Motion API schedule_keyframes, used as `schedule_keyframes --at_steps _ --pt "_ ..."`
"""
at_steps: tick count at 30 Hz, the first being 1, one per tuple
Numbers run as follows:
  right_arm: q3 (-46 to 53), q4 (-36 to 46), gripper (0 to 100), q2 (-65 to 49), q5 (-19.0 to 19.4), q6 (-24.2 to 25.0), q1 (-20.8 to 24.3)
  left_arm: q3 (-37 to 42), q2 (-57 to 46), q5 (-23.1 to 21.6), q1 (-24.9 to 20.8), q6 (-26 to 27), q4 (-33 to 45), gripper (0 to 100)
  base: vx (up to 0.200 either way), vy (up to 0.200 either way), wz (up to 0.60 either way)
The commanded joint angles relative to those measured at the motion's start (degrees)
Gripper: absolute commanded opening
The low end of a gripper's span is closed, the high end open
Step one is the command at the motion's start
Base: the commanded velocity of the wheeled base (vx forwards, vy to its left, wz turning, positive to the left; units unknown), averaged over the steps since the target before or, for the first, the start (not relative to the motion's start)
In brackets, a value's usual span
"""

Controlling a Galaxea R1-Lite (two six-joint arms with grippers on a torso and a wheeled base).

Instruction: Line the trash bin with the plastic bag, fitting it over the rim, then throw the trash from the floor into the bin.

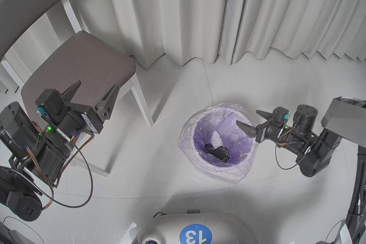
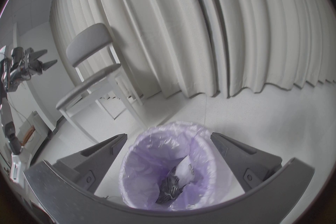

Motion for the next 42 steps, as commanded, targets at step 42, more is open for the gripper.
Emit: schedule_keyframes --at_steps 42 --pt "11.41 93.83 100 -128.81 -12.09 -2.48 -13.23 -25.77 -87.26 -4.23 16.65 -11.67 101.45 100 0.0 0.0 0.0"
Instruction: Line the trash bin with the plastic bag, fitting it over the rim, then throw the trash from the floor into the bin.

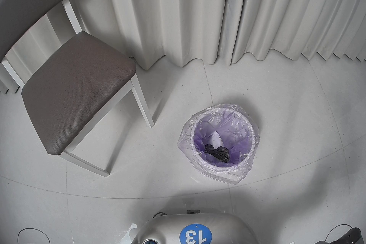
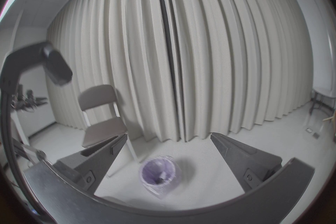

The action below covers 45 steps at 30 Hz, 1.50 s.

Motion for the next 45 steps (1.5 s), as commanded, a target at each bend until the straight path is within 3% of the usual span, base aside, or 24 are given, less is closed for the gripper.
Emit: schedule_keyframes --at_steps 1,8,12,15,17,20,23,26,28,30,33,37,41,44,45 --pt "7.29 4.54 100 -13.23 -7.15 -4.88 -0.5 4.3 -13.31 -4.09 7.3 -5.05 5.11 100 0.0 0.0 0.0" --pt "15.11 3.84 100 -13.23 -9.88 -3.12 -0.5 23.02 -13.31 -2.07 7.38 -4.7 0.27 100 0.0 0.0 0.0" --pt "23.2 0.41 100 -13.23 -10.67 -2.77 -0.5 39.45 -13.31 -2.25 7.38 -3.29 -11.42 100 0.0 0.0 0.0" --pt "31.63 -6.79 100 -13.23 -11.46 -3.3 -0.5 47.89 -13.31 -2.68 7.47 -2.15 -19.15 100 0.0 0.0 0.0" --pt "36.73 -12.86 100 -13.23 -11.46 -3.03 -0.5 47.63 -13.31 -2.16 7.38 -2.85 -19.68 100 0.0 0.0 0.0" --pt "36.73 -12.33 100 -13.23 -10.93 -1.98 -0.5 47.8 -13.31 -2.16 7.47 -1.8 -19.5 100 0.0 0.0 0.0" --pt "36.73 -12.15 100 -13.23 -10.41 -0.93 -0.59 47.89 -13.31 -4.88 7.47 3.74 -18.45 100 0.0 0.0 0.0" --pt "36.64 -11.89 100 -13.23 -5.92 -2.16 -0.59 47.8 -13.31 -10.16 7.38 6.81 -16.25 100 0.0 0.0 0.0" --pt "36.64 -11.01 100 -13.23 -3.02 -5.23 -0.5 47.98 -13.31 -9.72 7.38 6.73 -16.43 100 0.0 0.0 0.0" --pt "36.64 -10.84 100 -13.23 -2.94 -6.9 -0.5 48.06 -13.31 -9.63 7.38 6.55 -16.95 100 0.0 0.0 0.0" --pt "36.12 -9.96 100 -13.23 -4.52 -5.76 -0.59 48.06 -13.31 -9.19 7.38 5.23 -16.95 100 0.0 0.0 0.0" --pt "35.24 -8.11 100 -13.23 -15.68 -0.66 -0.5 48.06 -13.31 -7.78 7.38 4.35 -17.04 100 0.0 0.0 0.0" --pt "35.24 -8.02 100 -13.23 -15.42 1.89 -0.5 48.06 -13.31 -7.87 7.38 4.62 -17.04 100 0.0 0.0 0.0" --pt "36.2 -8.64 100 -13.23 -14.45 -10.51 -0.59 48.06 -13.31 -7.69 7.38 4.27 -17.04 100 0.0 0.0 0.0" --pt "36.29 -8.64 100 -13.23 -13.31 -11.21 -0.59 48.06 -13.31 -7.69 7.38 4.35 -16.95 100 0.0 0.0 0.0"
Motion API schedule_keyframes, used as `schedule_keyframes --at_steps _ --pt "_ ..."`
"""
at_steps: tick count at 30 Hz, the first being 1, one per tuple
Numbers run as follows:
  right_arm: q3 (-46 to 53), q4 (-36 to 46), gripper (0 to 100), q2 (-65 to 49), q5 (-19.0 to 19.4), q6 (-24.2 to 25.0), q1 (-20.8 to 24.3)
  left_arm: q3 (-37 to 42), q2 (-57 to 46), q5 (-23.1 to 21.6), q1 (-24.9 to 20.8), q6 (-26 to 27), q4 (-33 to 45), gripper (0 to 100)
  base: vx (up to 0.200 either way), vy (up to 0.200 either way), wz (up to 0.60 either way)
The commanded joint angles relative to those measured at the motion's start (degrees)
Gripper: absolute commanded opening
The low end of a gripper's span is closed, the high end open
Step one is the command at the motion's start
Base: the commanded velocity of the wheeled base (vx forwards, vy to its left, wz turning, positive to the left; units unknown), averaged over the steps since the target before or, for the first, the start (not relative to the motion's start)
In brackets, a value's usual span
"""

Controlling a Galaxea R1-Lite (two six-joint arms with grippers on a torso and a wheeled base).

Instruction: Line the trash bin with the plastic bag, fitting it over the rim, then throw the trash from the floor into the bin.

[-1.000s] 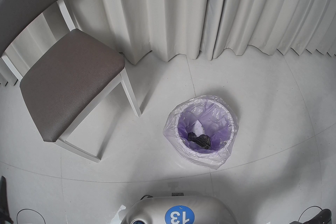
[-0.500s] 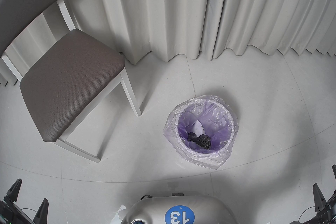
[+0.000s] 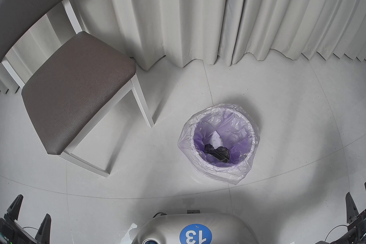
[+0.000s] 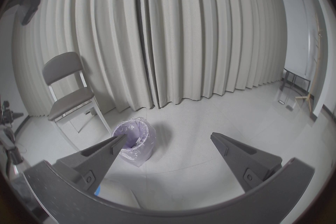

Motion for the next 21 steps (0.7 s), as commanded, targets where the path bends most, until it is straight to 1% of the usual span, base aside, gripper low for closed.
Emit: schedule_keyframes --at_steps 1,2,5,6,8,9,10,11,13,15,21 --pt "0.66 -0.17 100 -0.68 2.86 -10.88 -0.07 0.92 -0.66 0.35 -0.03 -0.39 -0.05 100 0.0 0.0 0.0" --pt "0.66 -0.17 100 -0.68 2.86 -10.88 -0.07 0.92 -0.66 0.35 -0.03 -0.39 -0.05 100 0.0 0.0 0.0" --pt "1.18 0.36 100 -0.68 1.98 -3.41 0.11 0.92 -0.66 0.26 -0.03 -0.22 -0.05 100 0.0 0.0 0.0" --pt "1.18 0.27 100 -0.68 1.72 -3.06 0.02 0.92 -0.66 0.35 -0.03 -0.39 -0.05 100 0.0 0.0 0.0" --pt "1.18 0.45 100 -0.68 1.72 -5.96 0.02 0.92 -0.66 0.44 -0.03 -0.39 -0.05 100 0.0 0.0 0.0" --pt "1.18 0.45 100 -0.68 1.72 -5.96 0.02 0.92 -0.66 0.44 -0.03 -0.39 -0.05 100 0.0 0.0 0.0" --pt "1.18 0.36 100 -0.68 0.31 -4.82 -0.07 0.92 -0.66 0.09 -0.03 0.14 0.04 100 0.0 0.0 0.0" --pt "1.18 0.36 100 -0.68 0.14 -4.46 0.02 0.92 -0.66 0.26 -0.03 0.05 0.04 100 0.0 0.0 0.0" --pt "1.18 0.45 100 -0.68 0.23 -4.9 -0.07 0.84 -0.66 0.18 -0.03 -0.04 -0.05 100 0.0 0.0 0.0" --pt "1.18 0.62 100 -0.68 1.19 -6.93 -0.07 0.92 -0.66 0.0 -0.03 0.22 0.04 100 0.0 0.0 0.0" --pt "1.18 0.54 100 -0.68 1.28 -6.57 -0.07 0.92 -0.66 0.09 -0.03 0.22 0.04 100 0.0 0.0 0.0"
